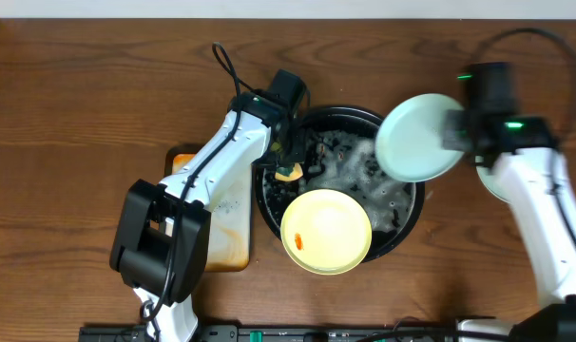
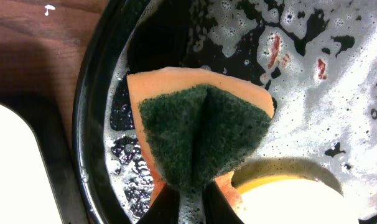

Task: Clean dirty plates on tray and stack at the side
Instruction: 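Carry the pale green plate right and stack it on the first plate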

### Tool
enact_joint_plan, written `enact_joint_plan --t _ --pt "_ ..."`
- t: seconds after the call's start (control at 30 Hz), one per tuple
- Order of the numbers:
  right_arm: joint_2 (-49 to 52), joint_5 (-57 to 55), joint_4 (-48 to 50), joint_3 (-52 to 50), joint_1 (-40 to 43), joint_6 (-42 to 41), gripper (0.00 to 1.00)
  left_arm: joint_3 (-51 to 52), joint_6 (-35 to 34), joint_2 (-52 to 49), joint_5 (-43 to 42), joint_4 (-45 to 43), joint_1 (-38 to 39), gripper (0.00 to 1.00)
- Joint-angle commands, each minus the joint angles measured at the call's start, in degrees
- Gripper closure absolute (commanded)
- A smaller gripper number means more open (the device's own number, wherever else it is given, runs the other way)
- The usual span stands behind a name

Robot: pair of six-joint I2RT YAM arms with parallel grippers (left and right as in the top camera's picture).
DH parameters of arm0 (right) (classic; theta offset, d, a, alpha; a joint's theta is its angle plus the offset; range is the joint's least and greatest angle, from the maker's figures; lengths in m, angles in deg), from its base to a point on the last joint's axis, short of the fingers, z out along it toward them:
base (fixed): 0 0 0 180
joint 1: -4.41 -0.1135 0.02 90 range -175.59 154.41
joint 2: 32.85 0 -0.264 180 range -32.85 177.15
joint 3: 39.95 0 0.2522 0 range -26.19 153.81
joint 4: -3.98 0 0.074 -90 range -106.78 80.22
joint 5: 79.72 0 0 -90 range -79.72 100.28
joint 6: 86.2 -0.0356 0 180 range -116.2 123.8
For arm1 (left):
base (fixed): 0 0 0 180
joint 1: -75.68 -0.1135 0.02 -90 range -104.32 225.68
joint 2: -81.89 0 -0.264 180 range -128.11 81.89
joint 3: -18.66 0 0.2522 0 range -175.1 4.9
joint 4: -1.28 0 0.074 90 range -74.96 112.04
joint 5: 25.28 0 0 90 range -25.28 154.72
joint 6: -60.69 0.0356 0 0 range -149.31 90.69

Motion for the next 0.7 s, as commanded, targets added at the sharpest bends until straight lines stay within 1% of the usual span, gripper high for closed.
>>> enact_joint_plan --t 0.0,0.07,0.13,0.37,0.5,0.67 --pt "-2.0 18.5 -0.1 0.7 9.6 -2.2 0.99 0.1 -0.1 0.0 0.1 0.0 -0.1 0.91" --pt "-1.9 21.7 -0.5 0.6 15.2 -3.7 0.99 0.1 -0.1 0.0 0.1 0.0 -0.1 0.91" --pt "-1.8 21.7 -0.6 0.6 19.0 -4.7 0.99 0.1 -0.1 0.0 0.1 0.0 -0.1 0.92" --pt "1.0 17.2 -0.3 0.6 31.2 -8.8 0.99 0.1 -0.1 0.0 0.1 0.0 -0.1 0.92" --pt "4.0 16.3 0.9 0.6 36.0 -9.2 0.99 0.1 -0.1 0.0 0.1 0.0 -0.1 0.92" --pt "8.7 16.3 2.6 0.6 39.3 -10.1 0.99 0.1 -0.1 0.0 0.1 -0.1 -0.1 0.92"
